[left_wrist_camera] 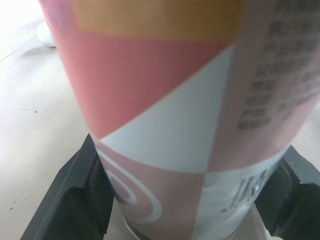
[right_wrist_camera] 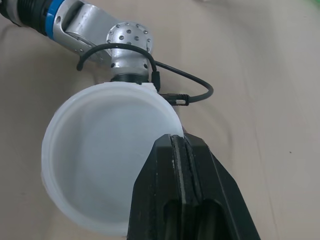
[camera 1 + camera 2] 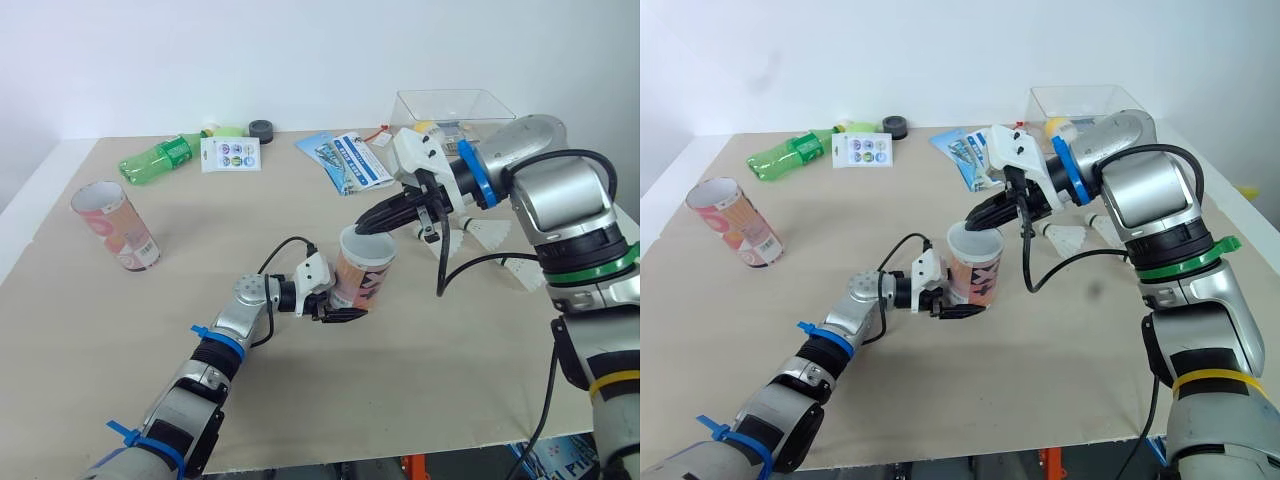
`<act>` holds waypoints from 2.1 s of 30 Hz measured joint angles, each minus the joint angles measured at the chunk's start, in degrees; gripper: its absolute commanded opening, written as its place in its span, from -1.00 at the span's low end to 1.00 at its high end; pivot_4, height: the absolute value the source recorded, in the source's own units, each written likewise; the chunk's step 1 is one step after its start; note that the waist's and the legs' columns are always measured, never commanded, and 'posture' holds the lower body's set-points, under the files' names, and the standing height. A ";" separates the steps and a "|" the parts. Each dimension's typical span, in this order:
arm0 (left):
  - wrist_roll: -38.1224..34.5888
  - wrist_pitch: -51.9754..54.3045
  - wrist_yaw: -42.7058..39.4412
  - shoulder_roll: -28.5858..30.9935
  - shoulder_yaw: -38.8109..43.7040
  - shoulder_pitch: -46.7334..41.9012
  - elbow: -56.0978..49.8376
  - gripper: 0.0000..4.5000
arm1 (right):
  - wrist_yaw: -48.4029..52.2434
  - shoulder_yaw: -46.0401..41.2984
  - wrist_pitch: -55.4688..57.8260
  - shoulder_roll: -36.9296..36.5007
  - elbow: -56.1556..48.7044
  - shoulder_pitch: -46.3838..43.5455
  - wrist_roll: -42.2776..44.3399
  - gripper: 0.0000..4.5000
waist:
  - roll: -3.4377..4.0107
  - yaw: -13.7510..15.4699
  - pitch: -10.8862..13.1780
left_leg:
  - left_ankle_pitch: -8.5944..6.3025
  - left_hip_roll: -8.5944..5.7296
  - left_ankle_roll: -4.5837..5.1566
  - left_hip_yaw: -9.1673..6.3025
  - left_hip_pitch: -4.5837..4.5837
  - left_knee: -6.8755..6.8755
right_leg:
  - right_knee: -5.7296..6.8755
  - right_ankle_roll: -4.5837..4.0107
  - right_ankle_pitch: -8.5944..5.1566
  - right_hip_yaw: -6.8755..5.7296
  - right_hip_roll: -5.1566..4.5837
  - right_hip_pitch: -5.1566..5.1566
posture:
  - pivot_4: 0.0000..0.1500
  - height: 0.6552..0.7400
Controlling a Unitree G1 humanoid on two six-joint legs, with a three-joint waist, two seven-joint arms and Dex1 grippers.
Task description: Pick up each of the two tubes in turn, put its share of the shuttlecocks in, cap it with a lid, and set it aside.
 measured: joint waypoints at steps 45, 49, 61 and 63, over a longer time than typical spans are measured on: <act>-0.02 0.10 -0.16 0.00 -0.05 0.22 -0.17 0.46 | -4.07 -13.72 11.51 -1.22 -1.80 1.97 11.98 -0.97 | -0.01 0.04 -0.01 | -0.01 0.01 0.00 -0.05 0.06 -0.04 | 0.07 -0.06 -0.11 0.00 -0.02 0.05 | 1.00 1.00; -0.04 0.13 -0.16 0.01 -0.02 0.11 -0.19 0.46 | -7.52 -13.47 14.28 -0.15 -10.35 12.59 14.24 -0.97 | -0.10 0.03 -0.07 | -0.03 -0.02 -0.01 -0.04 0.08 -0.04 | 0.13 -0.04 -0.15 0.01 -0.04 0.05 | 1.00 1.00; -0.39 0.90 -0.33 0.14 0.02 0.31 -0.70 0.46 | -11.45 -10.41 8.04 0.33 -11.26 15.32 11.84 -0.97 | -0.07 0.01 -0.06 | -0.03 -0.02 -0.01 -0.02 0.14 -0.02 | 0.18 0.23 -0.33 0.04 0.00 0.07 | 1.00 1.00; -0.37 0.96 -0.33 0.17 0.00 0.40 -0.84 0.46 | -10.78 -9.89 6.60 -0.32 -11.69 15.48 11.35 -0.97 | -0.07 0.01 -0.06 | -0.03 -0.02 -0.01 -0.02 0.15 -0.02 | 0.17 0.24 -0.35 0.04 0.00 0.08 | 1.00 1.00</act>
